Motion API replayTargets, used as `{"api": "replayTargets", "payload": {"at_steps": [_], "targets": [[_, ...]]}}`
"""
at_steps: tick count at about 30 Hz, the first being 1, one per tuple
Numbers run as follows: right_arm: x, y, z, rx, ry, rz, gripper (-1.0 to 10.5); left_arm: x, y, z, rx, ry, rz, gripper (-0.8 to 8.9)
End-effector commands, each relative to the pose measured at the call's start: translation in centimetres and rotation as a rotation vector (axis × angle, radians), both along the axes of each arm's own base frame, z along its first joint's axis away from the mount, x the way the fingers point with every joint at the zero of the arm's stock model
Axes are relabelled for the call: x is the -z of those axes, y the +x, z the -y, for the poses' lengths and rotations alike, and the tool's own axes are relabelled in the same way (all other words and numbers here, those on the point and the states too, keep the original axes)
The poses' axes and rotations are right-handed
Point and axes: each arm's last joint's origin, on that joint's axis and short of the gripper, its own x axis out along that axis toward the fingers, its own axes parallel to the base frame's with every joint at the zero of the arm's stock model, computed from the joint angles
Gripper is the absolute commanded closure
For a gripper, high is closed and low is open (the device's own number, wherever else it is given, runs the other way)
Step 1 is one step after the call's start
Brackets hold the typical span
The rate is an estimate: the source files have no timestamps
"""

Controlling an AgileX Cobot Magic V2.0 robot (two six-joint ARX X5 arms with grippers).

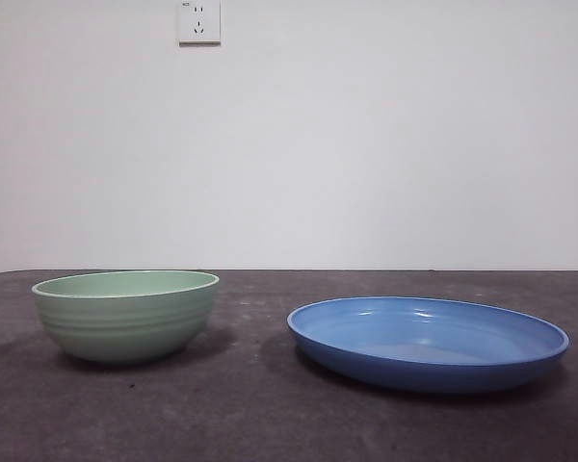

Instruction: Place the green bowl on the blue plate

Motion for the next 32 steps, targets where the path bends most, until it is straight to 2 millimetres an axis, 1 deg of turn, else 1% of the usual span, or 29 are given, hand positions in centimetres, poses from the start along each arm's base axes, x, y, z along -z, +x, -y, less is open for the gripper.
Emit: {"api": "replayTargets", "payload": {"at_steps": [1,3,6,9,12,15,18,21,24,32], "targets": [[-1.9,-0.3,-0.3,-0.097,0.040,-0.003,9.4,-2.7,-0.2,0.2,0.071,-0.021,-0.003,7.98],[-2.9,-0.3,-0.5,-0.156,0.051,-0.039,9.4,-4.1,-0.1,0.5,0.129,-0.030,-0.022,7.98],[-4.2,-0.2,-0.7,-0.225,0.061,-0.091,9.4,-5.7,0.3,0.8,0.197,-0.039,-0.049,7.98],[-5.5,0.1,-0.9,-0.292,0.067,-0.135,9.4,-6.8,1.0,1.1,0.249,-0.048,-0.081,7.98],[-6.7,0.6,-1.1,-0.355,0.065,-0.174,9.4,-7.4,1.9,1.5,0.322,-0.062,-0.125,7.98],[-7.8,1.0,-1.5,-0.399,0.052,-0.213,9.4,-7.6,2.8,2.1,0.427,-0.080,-0.164,7.98],[-8.7,1.2,-1.9,-0.462,0.004,-0.239,9.4,-7.6,3.5,2.7,0.519,-0.079,-0.193,7.98],[-9.3,1.4,-2.4,-0.521,-0.045,-0.264,9.4,-7.5,3.8,3.3,0.568,-0.079,-0.230,7.98],[-9.6,1.2,-2.6,-0.556,-0.087,-0.273,9.4,-7.2,3.7,3.7,0.597,-0.076,-0.260,7.96],[-9.5,1.1,-2.6,-0.558,-0.090,-0.286,9.3,-6.8,3.3,3.8,0.617,-0.056,-0.310,7.90]]}}
